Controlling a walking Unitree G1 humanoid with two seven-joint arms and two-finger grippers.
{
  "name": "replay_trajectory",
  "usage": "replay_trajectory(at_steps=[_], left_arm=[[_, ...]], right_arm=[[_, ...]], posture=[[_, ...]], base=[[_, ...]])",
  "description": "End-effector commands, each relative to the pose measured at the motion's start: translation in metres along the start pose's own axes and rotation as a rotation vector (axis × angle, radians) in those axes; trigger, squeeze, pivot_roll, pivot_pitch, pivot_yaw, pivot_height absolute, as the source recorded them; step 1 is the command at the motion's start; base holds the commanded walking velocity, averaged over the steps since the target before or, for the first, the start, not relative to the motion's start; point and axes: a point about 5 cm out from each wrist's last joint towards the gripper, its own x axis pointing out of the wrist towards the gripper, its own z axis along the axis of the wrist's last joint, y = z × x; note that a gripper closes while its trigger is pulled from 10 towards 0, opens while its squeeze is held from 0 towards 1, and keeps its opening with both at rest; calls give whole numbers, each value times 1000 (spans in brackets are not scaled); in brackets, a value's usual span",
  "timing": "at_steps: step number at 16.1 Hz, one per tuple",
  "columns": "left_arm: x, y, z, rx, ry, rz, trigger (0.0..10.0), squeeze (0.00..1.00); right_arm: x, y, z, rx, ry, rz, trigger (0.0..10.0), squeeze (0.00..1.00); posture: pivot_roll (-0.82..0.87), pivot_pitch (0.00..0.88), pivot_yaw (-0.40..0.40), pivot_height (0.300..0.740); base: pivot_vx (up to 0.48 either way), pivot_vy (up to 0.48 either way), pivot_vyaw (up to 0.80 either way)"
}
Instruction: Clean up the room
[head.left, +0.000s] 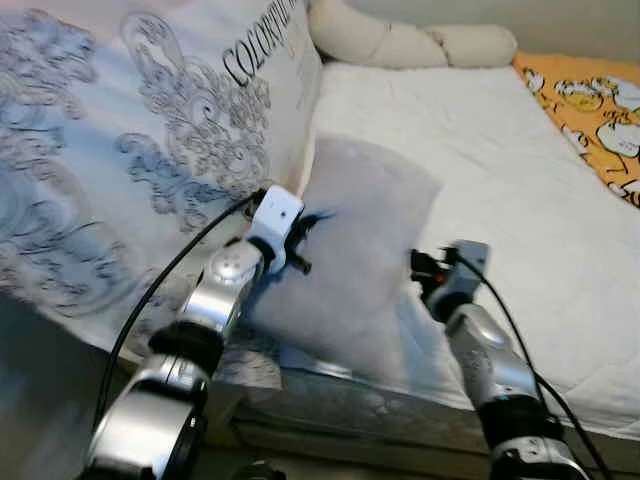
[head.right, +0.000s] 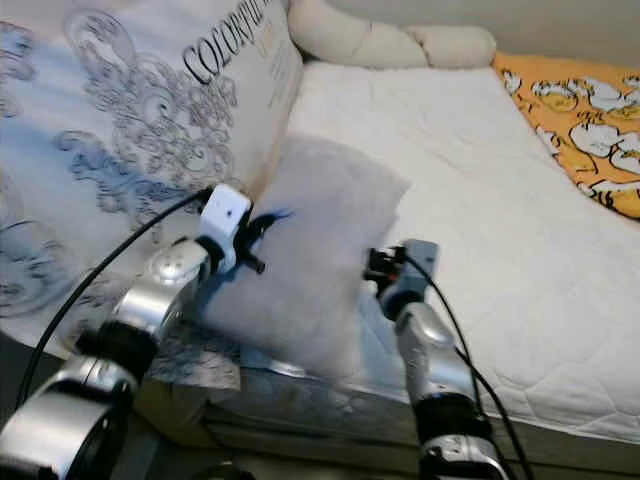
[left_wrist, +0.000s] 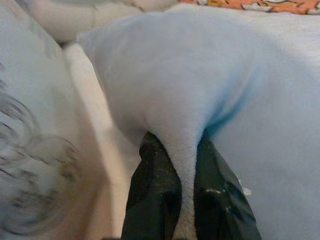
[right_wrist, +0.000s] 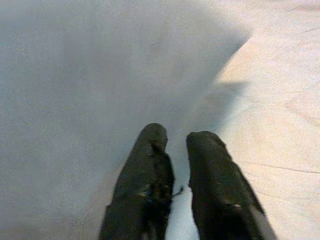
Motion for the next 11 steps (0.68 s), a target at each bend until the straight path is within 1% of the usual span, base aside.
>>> replay_trajectory(at_steps=[1,2,3,4,5,6,7,10,11], left_arm=[[4,8,15,57,-46,37,10000,0],[8,11,20,90,-43,48,10000,0],[12,17,26,98,-40,79,10000,0],[14,20,29,101,-36,96,10000,0],[16,24,31,106,-25,118,10000,0],[16,30,31,113,2,157,10000,0],[16,35,32,118,16,178,10000,0],[15,49,37,180,46,236,10000,0],[14,56,43,194,51,275,10000,0]], right_arm=[[-1,-4,2,15,-21,-15,10000,1000],[-3,-8,3,3,-33,-22,10000,1000],[-6,-11,6,-30,-51,-7,10000,1000],[-7,-11,8,-42,-63,19,10000,1000],[-11,-8,12,-61,-75,100,10000,1000],[-17,-3,18,-99,-86,213,10000,1000],[-21,0,21,-136,-74,281,10000,1000],[-32,0,29,-243,-32,400,10000,1000],[-37,-2,36,-273,-34,418,10000,1000]], posture=[[-61,0,39,740],[-68,0,45,740],[-75,0,51,740],[-84,0,57,740],[-94,0,64,740],[-107,0,70,740],[-118,0,75,740],[-159,0,91,740],[-197,0,96,740]], base=[[0,0,0],[0,0,0],[0,0,0],[0,0,0],[0,0,0],[0,0,0],[0,0,0],[0,0,0],[0,0,0]])
